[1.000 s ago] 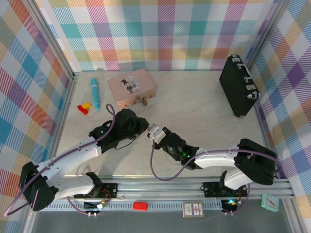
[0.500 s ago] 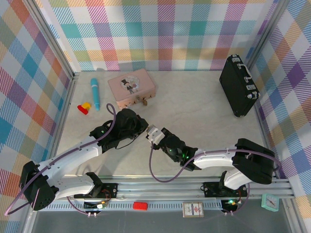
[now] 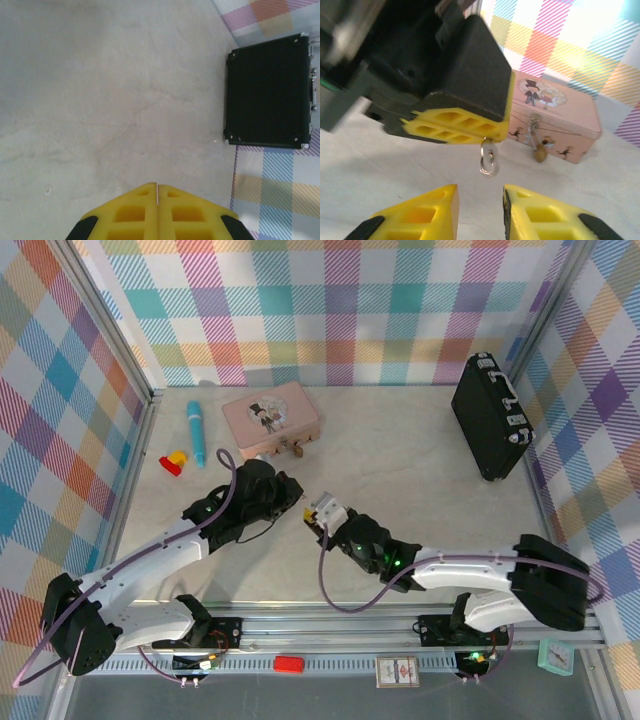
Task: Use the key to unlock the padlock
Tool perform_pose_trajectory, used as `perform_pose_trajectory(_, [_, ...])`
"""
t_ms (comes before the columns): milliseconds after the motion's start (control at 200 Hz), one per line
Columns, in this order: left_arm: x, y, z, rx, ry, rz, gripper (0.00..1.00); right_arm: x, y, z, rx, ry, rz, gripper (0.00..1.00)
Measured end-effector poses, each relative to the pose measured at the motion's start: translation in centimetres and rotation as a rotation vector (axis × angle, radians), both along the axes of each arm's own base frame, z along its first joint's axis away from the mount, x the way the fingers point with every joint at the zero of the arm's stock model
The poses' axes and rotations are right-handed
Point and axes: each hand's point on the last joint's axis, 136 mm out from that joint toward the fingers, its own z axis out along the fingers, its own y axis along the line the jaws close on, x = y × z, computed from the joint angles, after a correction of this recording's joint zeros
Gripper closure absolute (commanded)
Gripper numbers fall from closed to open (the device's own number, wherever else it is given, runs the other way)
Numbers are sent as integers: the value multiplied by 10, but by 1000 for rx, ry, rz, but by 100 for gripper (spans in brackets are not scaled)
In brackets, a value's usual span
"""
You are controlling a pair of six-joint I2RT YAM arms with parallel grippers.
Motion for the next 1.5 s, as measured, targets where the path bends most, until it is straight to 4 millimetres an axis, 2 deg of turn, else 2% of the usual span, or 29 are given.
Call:
perform_pose_trajectory(115, [7, 1, 7, 5, -48, -16, 100, 1, -13, 10, 104, 95, 0, 51])
perform_pose_trajectory(225, [9, -2, 14, 11, -94, -44, 100, 5, -27, 7, 203, 250, -10, 50])
perform_pose_trajectory(320, [11, -8, 23, 6, -153, -84, 100, 22, -46, 8, 358, 444, -46, 49])
perform_pose_trajectory(420, [12, -17, 35, 3, -226, -147, 100, 40, -61, 8, 532, 641, -69, 42])
perform_pose_trajectory(505, [11, -23, 44, 15, -293, -204, 100, 46, -59, 16, 677, 767, -19, 37])
perform_pose_trajectory(600, [8, -30, 52, 27, -360, -269, 100, 45, -50, 29, 779, 846, 82, 35])
perform_pose_trajectory(815, [2, -44, 72, -6, -467, -365, 100, 28, -37, 64, 849, 848, 284, 36])
perform_pose_trajectory(1070, [-3, -61, 92, -105, -528, -437, 100, 19, -37, 81, 861, 804, 360, 38])
perform_pose_trajectory(1305, [-9, -67, 100, -161, -536, -470, 100, 14, -37, 90, 866, 777, 403, 48])
perform_pose_trajectory(1500, [-11, -68, 100, -172, -531, -480, 100, 11, -37, 95, 868, 758, 430, 59])
